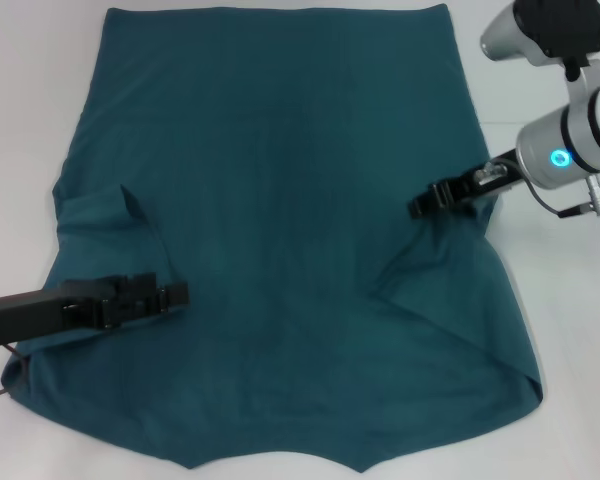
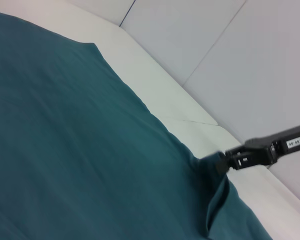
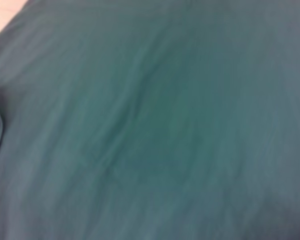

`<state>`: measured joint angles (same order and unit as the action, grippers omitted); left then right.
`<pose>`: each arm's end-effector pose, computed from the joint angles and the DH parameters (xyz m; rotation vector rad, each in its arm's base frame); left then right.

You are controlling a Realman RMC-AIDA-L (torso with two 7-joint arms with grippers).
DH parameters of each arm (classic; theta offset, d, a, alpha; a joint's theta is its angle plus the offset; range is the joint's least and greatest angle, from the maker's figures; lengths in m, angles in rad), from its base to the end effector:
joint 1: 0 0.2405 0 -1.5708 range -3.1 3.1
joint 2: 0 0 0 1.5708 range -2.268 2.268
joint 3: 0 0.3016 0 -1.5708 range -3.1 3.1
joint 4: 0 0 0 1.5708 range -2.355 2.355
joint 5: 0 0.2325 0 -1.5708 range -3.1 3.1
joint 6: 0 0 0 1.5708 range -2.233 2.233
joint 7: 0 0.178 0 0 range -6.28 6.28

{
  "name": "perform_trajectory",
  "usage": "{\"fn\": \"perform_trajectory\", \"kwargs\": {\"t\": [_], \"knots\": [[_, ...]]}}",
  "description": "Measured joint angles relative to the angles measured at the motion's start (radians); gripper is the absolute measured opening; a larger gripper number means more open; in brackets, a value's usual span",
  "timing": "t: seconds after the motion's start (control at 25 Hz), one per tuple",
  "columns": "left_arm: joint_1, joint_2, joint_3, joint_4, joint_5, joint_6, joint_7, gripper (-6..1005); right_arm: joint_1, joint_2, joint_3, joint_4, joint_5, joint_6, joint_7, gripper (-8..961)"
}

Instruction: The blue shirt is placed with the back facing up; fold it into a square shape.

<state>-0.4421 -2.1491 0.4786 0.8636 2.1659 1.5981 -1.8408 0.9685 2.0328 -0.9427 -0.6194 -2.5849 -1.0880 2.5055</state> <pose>-0.3343 0.3581 -0.0230 -2.4301 -1.2688 -0.7149 0.2268 0.5219 -0.0644 -2.3435 1.2456 -0.0786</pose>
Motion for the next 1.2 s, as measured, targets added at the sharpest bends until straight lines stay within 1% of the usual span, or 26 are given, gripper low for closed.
{"fn": "perform_trajectory", "kwargs": {"t": [0.12,0.2,0.32,0.4,0.48,0.56,0.64,0.72,0.76,0.84,0.92,1.08,1.2], "knots": [[0.002,0.000,0.000,0.000,0.000,-0.004,0.000,731,-0.008,0.020,-0.001,-0.042,0.000,0.047,-0.023,351],[0.002,0.000,0.000,-0.001,0.000,-0.006,0.000,732,-0.012,0.028,-0.001,-0.057,0.002,0.089,-0.039,421],[0.001,0.000,0.000,-0.001,0.000,-0.010,-0.010,732,-0.007,0.031,-0.002,-0.062,0.004,0.100,-0.054,482],[0.001,0.005,-0.003,-0.002,0.000,-0.012,-0.037,732,-0.005,0.028,0.004,-0.066,0.009,0.074,-0.051,523],[0.002,0.012,-0.014,-0.001,0.000,-0.011,-0.080,732,-0.009,0.011,0.025,-0.069,0.039,0.014,-0.052,564],[0.005,0.022,-0.036,0.003,0.000,0.008,-0.157,732,-0.021,-0.015,0.059,-0.066,0.101,-0.076,-0.061,605],[0.009,0.036,-0.080,0.009,0.002,0.061,-0.270,732,-0.045,-0.044,0.096,-0.063,0.193,-0.196,-0.074,646],[0.014,0.052,-0.124,0.013,0.015,0.103,-0.378,732,-0.080,-0.070,0.122,-0.066,0.280,-0.303,-0.074,646],[0.019,0.061,-0.146,0.016,0.029,0.121,-0.444,731,-0.096,-0.080,0.130,-0.067,0.310,-0.339,-0.072,647],[0.031,0.072,-0.166,0.028,0.063,0.132,-0.539,731,-0.127,-0.097,0.141,-0.064,0.359,-0.395,-0.068,647],[0.041,0.075,-0.193,0.042,0.108,0.120,-0.593,731,-0.150,-0.104,0.147,-0.062,0.383,-0.421,-0.068,647],[0.057,0.075,-0.265,0.050,0.184,0.053,-0.638,731,-0.179,-0.108,0.152,-0.060,0.394,-0.431,-0.071,648],[0.070,0.074,-0.275,0.045,0.203,-0.003,-0.637,731,-0.190,-0.108,0.153,-0.058,0.395,-0.425,-0.080,637]]}}
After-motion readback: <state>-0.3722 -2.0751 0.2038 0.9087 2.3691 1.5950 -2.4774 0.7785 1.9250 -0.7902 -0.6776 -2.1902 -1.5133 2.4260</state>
